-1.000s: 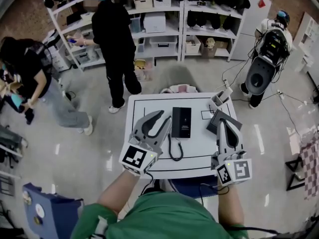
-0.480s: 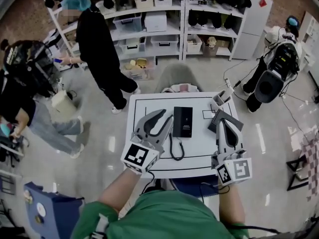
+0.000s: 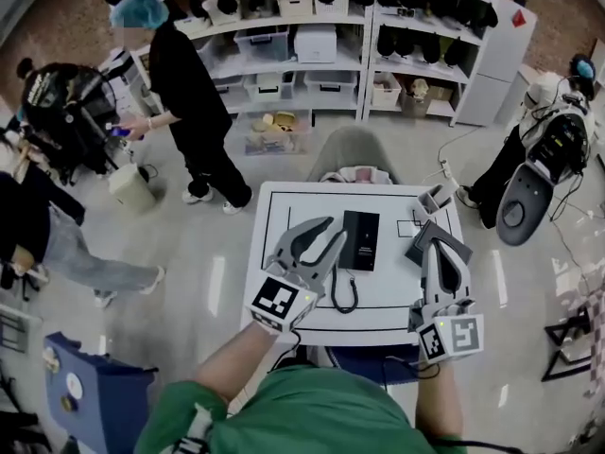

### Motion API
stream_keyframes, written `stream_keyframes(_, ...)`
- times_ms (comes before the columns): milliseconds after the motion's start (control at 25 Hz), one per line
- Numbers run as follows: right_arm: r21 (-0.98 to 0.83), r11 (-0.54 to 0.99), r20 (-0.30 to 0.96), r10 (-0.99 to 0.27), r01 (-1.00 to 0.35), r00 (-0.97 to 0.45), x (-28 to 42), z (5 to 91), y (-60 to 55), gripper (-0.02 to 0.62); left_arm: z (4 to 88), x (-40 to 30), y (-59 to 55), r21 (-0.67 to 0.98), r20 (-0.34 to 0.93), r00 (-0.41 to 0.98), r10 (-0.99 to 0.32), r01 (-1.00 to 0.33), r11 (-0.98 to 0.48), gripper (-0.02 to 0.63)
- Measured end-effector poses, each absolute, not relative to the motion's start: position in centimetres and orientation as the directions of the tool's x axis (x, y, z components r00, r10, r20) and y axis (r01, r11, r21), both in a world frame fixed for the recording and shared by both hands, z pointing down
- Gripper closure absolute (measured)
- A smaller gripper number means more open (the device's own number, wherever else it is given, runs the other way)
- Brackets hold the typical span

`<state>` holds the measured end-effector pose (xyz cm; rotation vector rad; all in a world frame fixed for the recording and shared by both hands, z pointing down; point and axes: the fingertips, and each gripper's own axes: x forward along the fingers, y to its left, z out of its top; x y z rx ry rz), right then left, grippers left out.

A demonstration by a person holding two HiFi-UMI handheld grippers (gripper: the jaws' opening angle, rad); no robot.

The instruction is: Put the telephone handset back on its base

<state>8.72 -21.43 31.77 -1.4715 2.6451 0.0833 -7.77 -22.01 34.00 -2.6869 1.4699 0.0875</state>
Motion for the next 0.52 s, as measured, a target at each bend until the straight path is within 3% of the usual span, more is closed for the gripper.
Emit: stream_keyframes(520, -0.014, 0.538, -0.104, -0.839, -0.843, -0.534, 7.8, 33.1, -22.5, 0.572, 36.0, -8.5, -22.7, -0.014, -0.06, 0.526, -0.848, -0.85, -0.526, 0.49)
